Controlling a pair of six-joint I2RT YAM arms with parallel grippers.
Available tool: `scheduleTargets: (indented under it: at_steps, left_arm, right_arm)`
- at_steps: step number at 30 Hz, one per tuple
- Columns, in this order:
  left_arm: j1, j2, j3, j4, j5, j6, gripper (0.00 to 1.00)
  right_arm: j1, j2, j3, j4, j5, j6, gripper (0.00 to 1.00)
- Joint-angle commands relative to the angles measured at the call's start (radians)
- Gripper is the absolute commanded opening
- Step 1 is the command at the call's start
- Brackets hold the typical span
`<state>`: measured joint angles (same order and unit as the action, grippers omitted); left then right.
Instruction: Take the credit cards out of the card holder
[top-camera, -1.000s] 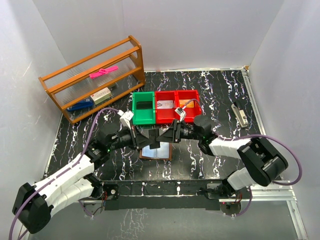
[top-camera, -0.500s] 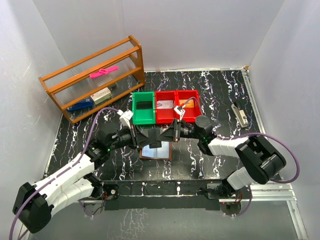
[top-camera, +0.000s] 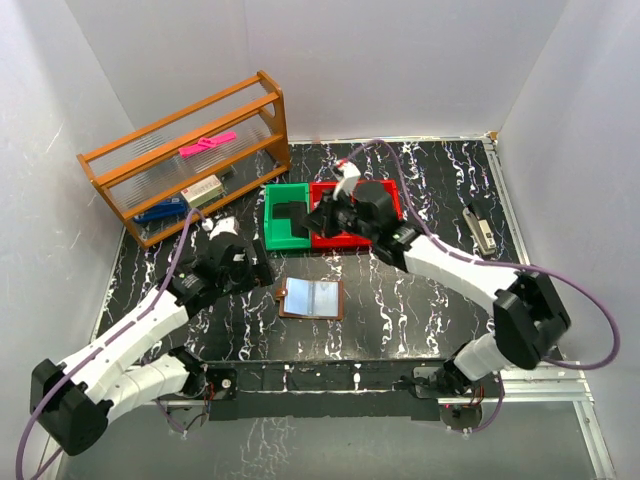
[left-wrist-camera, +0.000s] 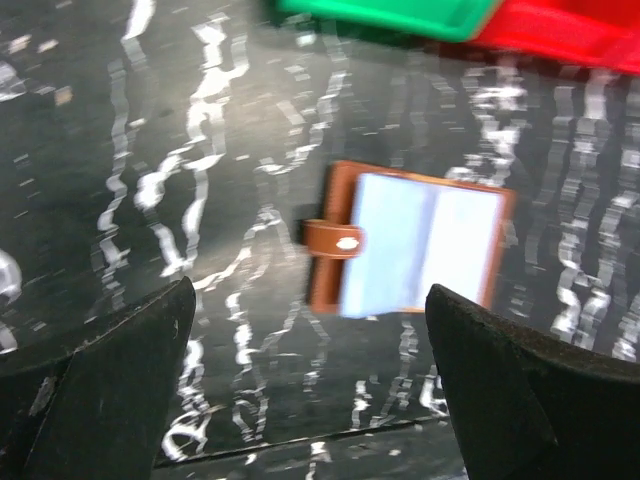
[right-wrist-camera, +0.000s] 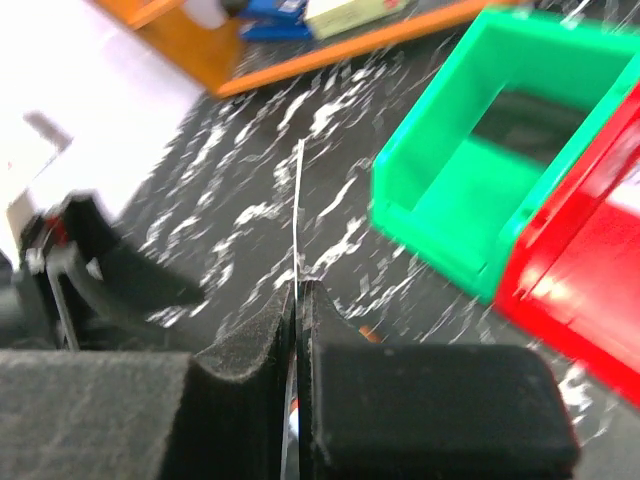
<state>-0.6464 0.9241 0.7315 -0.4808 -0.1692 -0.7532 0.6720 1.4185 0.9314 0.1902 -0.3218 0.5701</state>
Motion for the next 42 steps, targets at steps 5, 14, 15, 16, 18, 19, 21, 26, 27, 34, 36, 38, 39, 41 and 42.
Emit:
scheduleTargets:
  at_steps: [5,14,15,16,18,19,21,26,27,34,36,38,39,41,42]
  left_arm:
    - [0.092,0.008,0.046,-0.237,-0.177,-0.029,0.99]
    - [0.260,0.024,-0.014,-0.156,0.079,0.033,0.99]
    - [0.283,0.018,-0.021,-0.141,0.114,0.034,0.99]
    - [0.314,0.014,-0.023,-0.129,0.142,0.037,0.98]
    - [0.344,0.010,-0.022,-0.117,0.171,0.042,0.98]
    - [0.352,0.007,-0.020,-0.116,0.171,0.046,0.99]
    - [0.356,0.001,-0.008,-0.124,0.157,0.053,0.98]
    - [0.356,-0.048,0.013,-0.156,0.102,0.058,0.99]
    - [0.356,-0.057,0.015,-0.159,0.095,0.058,0.99]
    - [0.356,-0.132,0.033,-0.188,0.054,0.080,0.99]
    - [0.355,-0.149,0.037,-0.195,0.034,0.093,0.99]
    - [0.356,-0.159,0.041,-0.201,0.025,0.105,0.99]
    - [0.356,-0.161,0.042,-0.204,0.023,0.109,0.99]
    - [0.356,-0.165,0.043,-0.210,0.018,0.118,0.99]
    - [0.356,-0.167,0.041,-0.210,0.015,0.120,0.99]
  right_arm:
    - [0.150,0.285,0.421,-0.330,0.475,-0.541,0.00]
    - [0.208,0.518,0.634,-0.350,0.664,-0.889,0.00]
    - [0.207,0.529,0.640,-0.336,0.667,-0.918,0.00]
    - [0.208,0.541,0.640,-0.314,0.674,-0.957,0.00]
    - [0.208,0.568,0.650,-0.285,0.679,-1.031,0.00]
    - [0.208,0.583,0.663,-0.286,0.681,-1.067,0.00]
    - [0.210,0.615,0.694,-0.287,0.682,-1.115,0.00]
    - [0.207,0.694,0.748,-0.266,0.693,-1.234,0.00]
    - [0.206,0.712,0.766,-0.264,0.696,-1.251,0.00]
    - [0.191,0.813,0.866,-0.312,0.698,-1.332,0.00]
    - [0.182,0.823,0.872,-0.311,0.697,-1.347,0.00]
    - [0.172,0.832,0.880,-0.322,0.699,-1.359,0.00]
    - [0.168,0.833,0.881,-0.329,0.692,-1.361,0.00]
    - [0.159,0.832,0.875,-0.331,0.680,-1.366,0.00]
    - [0.158,0.832,0.871,-0.330,0.669,-1.372,0.00]
